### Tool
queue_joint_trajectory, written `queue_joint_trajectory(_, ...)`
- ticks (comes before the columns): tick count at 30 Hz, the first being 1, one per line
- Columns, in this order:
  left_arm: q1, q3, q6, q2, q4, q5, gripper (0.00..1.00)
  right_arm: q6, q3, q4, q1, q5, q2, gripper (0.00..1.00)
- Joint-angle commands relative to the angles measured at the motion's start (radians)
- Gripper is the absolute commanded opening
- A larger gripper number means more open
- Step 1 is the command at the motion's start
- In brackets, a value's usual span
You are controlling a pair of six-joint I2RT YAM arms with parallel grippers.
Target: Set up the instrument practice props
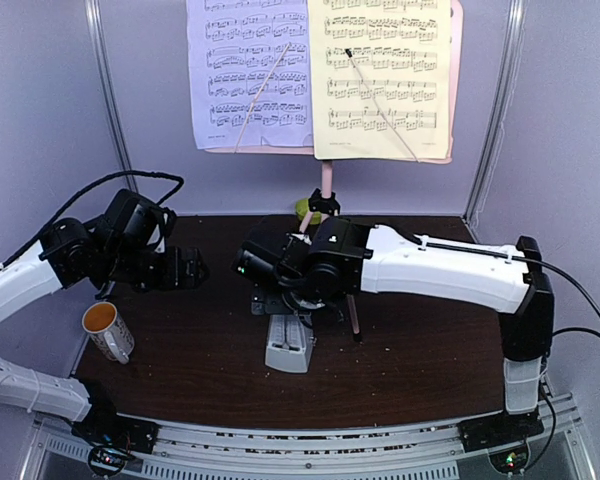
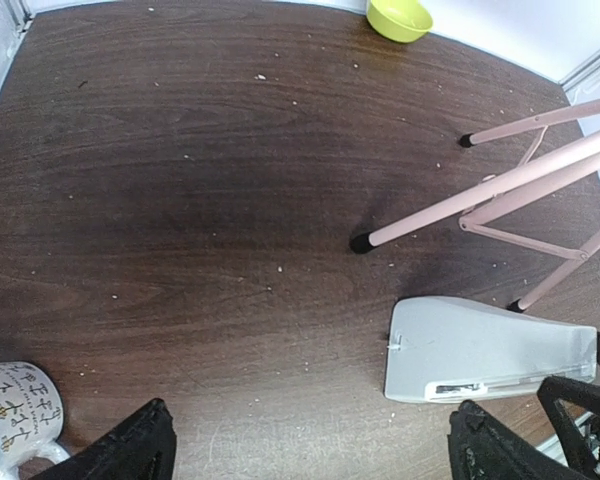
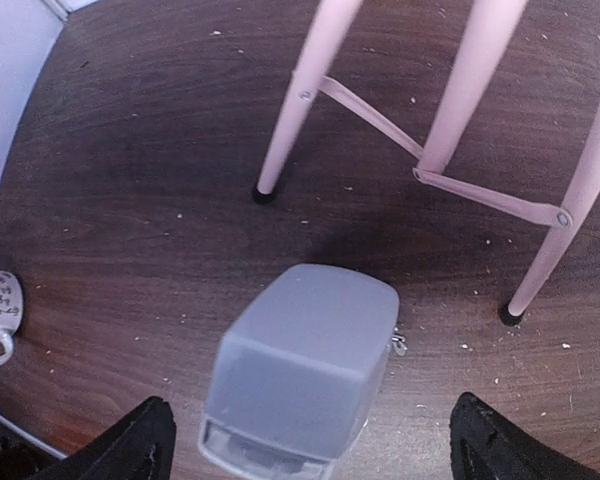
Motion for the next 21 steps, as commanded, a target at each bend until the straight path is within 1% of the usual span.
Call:
queue_joint_trajectory(1,0.008,0.002,0.014,-0.031,-0.024,-0.060,0.98,0.140,0.022,-0.121,0.001,0.060,0.035,0.95)
queue_joint_trajectory(9,0.009,-0.062,-0.031,-0.066,-0.014,-0.050,0.98,0.224,-0.002,-0.090,-0.041,0.051,0.075,0.88)
queue_joint_trajectory(12,0.008,-0.083,-0.036,-0.070,0.007,-0.044,0.98,0.234,-0.003,-0.088,-0.057,0.049,0.092,0.83)
queue_joint_trajectory(18,0.008,-0.074,-0.039,-0.023,0.033,-0.033,0.98,0.229,0.034,-0.099,-0.077,0.033,0.136,0.78)
queue_joint_trajectory(21,0.009,-0.059,-0.035,0.002,0.036,-0.030,0.98,0.211,0.079,-0.122,-0.079,0.032,0.157,0.74)
